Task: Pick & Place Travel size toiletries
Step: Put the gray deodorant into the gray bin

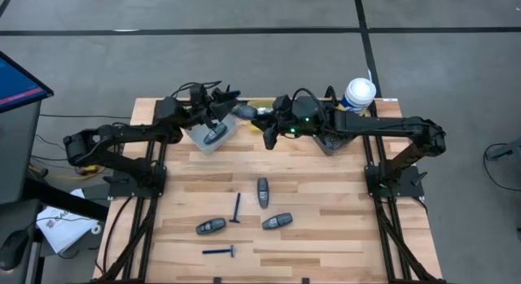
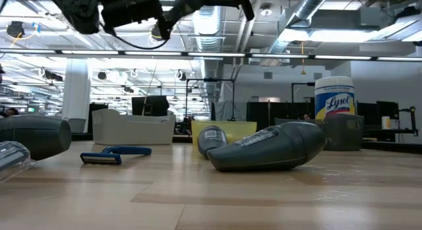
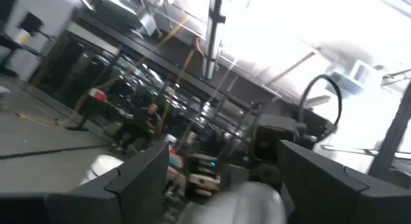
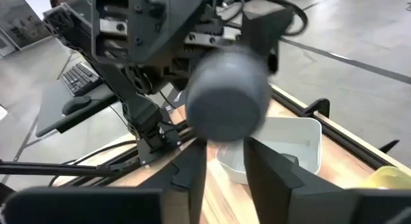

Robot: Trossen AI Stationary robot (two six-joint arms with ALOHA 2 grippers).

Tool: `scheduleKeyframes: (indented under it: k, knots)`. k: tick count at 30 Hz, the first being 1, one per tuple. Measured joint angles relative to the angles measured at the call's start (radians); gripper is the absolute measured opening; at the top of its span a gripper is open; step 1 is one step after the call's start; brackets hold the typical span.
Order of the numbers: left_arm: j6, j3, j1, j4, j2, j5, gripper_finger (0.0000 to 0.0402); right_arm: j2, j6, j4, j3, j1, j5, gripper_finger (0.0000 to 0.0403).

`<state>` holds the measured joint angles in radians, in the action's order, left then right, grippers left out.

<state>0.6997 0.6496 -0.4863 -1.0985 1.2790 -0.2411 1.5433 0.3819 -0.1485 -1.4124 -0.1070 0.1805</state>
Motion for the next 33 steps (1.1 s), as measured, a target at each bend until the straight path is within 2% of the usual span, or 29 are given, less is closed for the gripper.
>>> scheduleKeyframes:
  k: [7, 11, 15, 20, 23, 27, 33]
  knots:
    - [-0.013, 0.144, 0.098, 0.001, 0.132, -0.115, 0.0286, 0.0, 0.0, 0.006, 0.0, -0.008, -0.022, 0.0052]
    - [-0.022, 0.164, 0.109, 0.048, 0.127, -0.192, 0.0286, -0.003, 0.0, -0.086, 0.0, 0.001, -0.023, 0.0039]
    - [-0.142, 0.163, 0.1, 0.308, 0.031, -0.226, 0.0286, -0.013, 0.019, -0.227, -0.002, 0.027, -0.001, 0.0033]
    - [-0.481, 0.164, 0.137, 0.798, -0.122, -0.229, 0.0286, -0.011, 0.026, -0.36, 0.0, 0.066, 0.057, 0.0045]
    - [-0.595, 0.164, 0.171, 1.049, -0.192, -0.176, 0.0286, -0.011, 0.026, -0.406, 0.0, 0.084, 0.063, 0.0066]
    - [-0.681, 0.163, 0.239, 1.33, -0.229, -0.028, 0.0286, -0.011, 0.026, -0.439, 0.0, 0.095, 0.064, 0.0108]
    - [-0.722, 0.162, 0.371, 1.603, -0.221, 0.191, 0.0286, -0.011, 0.015, -0.444, 0.0, 0.091, 0.064, 0.0189]
